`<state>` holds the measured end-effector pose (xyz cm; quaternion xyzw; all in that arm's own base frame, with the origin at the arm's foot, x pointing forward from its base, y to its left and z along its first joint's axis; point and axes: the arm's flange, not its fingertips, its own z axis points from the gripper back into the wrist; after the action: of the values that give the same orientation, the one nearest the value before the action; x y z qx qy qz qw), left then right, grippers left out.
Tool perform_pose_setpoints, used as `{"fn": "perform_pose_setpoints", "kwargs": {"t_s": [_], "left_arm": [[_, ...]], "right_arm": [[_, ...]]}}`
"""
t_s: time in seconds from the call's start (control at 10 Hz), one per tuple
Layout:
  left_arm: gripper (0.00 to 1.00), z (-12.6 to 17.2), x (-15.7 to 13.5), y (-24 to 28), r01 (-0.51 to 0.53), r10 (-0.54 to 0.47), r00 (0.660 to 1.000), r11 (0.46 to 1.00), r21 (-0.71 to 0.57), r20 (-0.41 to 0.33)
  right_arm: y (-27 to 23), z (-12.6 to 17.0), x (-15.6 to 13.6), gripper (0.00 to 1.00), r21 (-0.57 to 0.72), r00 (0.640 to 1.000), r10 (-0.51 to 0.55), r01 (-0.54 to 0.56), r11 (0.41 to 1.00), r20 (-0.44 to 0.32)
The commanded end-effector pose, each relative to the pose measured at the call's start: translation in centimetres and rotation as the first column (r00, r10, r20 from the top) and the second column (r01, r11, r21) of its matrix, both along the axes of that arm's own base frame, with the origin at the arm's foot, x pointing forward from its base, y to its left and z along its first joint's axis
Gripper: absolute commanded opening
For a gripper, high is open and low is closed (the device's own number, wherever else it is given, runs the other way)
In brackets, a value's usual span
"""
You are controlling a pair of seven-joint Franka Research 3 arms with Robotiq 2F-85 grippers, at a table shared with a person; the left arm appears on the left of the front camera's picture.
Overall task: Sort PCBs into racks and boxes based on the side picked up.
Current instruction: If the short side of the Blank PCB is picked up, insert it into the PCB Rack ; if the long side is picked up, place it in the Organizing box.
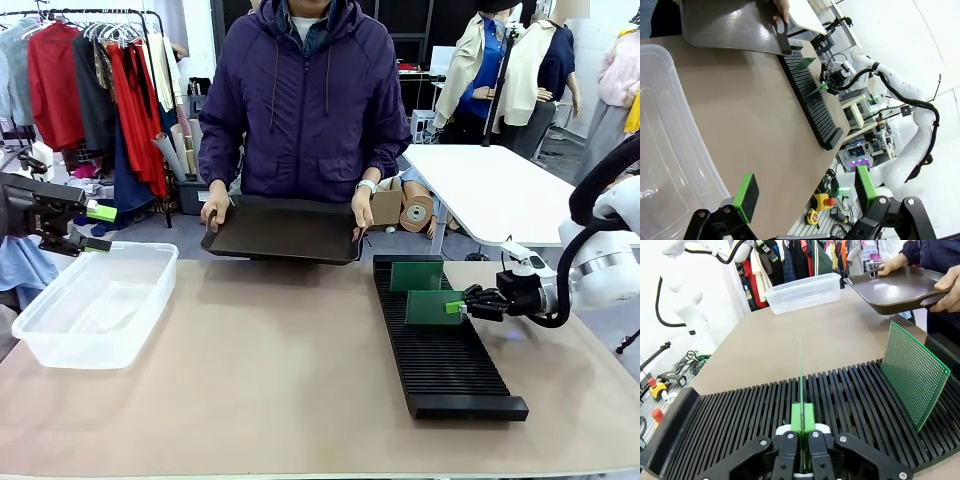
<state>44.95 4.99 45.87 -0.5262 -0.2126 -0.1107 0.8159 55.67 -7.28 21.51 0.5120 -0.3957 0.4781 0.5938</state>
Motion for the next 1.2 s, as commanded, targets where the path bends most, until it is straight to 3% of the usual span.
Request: {"fn": "perform_pose_setpoints", "kwargs": {"t_s": [0.0, 0.2, 0.7, 0.8, 1.1], "left_arm": [[1.00, 0.2, 0.0, 0.1, -0.002, 0.002, 1.000, 1.000, 0.001, 0.002], [1.00, 0.2, 0.0, 0.1, -0.002, 0.002, 1.000, 1.000, 0.001, 0.002], [1.00, 0.2, 0.0, 0.1, -0.002, 0.002, 1.000, 1.000, 0.001, 0.002], [1.00, 0.2, 0.0, 0.1, -0.002, 0.002, 1.000, 1.000, 0.001, 0.002], [1.00, 0.2, 0.0, 0.1, -0.002, 0.002, 1.000, 1.000, 0.001, 0.002]], "right_arm": [[1.2, -0.9, -0.3, 0.00, -0.059, 0.999, -0.026, 0.029, 0.998, 0.040], [1.1, -0.9, -0.4, 0.05, -0.054, 0.999, -0.034, 0.034, 0.998, 0.011], [0.5, -0.2, -0.4, 0.95, -0.011, 0.998, -0.056, 0.056, 0.998, 0.004], [0.4, 0.0, -0.3, 1.00, -0.002, 0.998, -0.062, 0.062, 0.998, 0.003], [0.3, 0.1, -0.2, 1.00, 0.004, 0.997, -0.072, 0.072, 0.997, -0.006]]}}
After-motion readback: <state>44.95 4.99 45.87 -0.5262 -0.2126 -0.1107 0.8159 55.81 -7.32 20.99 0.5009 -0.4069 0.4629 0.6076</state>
